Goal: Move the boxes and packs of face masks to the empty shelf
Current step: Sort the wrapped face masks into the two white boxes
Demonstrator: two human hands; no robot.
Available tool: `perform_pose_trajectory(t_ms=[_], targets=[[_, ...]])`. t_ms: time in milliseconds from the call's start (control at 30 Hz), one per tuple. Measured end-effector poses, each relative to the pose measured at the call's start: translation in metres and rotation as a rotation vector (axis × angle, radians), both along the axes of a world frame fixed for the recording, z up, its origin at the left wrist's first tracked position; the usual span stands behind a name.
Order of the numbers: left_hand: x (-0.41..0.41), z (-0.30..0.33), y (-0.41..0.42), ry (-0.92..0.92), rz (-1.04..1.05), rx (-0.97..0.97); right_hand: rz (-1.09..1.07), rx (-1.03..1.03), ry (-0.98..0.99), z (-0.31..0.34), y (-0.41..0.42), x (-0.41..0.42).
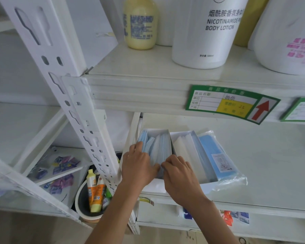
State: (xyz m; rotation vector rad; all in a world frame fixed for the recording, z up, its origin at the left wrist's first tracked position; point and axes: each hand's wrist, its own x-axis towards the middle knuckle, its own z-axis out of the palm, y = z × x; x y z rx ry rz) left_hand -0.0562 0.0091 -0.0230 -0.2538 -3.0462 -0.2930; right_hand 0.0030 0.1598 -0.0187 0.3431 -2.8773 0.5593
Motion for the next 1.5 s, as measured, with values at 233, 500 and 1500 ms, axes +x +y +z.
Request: perform_pose_trajectory(t_ms=[233, 500, 1500], targets=[[-0.008, 0.002, -0.001, -0.043, -0.034, -0.038, -0.001, 0.007, -0.031, 0.001, 0.0, 0.001], [-0.009, 0.004, 0.002, -0.064, 0.007, -0.15, -0.014, 0.029, -0.037, -0.001, -0.003, 0.0], [0.014, 0.007, -0.005, 0.084, 0.008, 0.972, -0.028, -0.229, 0.011, -0.001, -0.012, -0.005]])
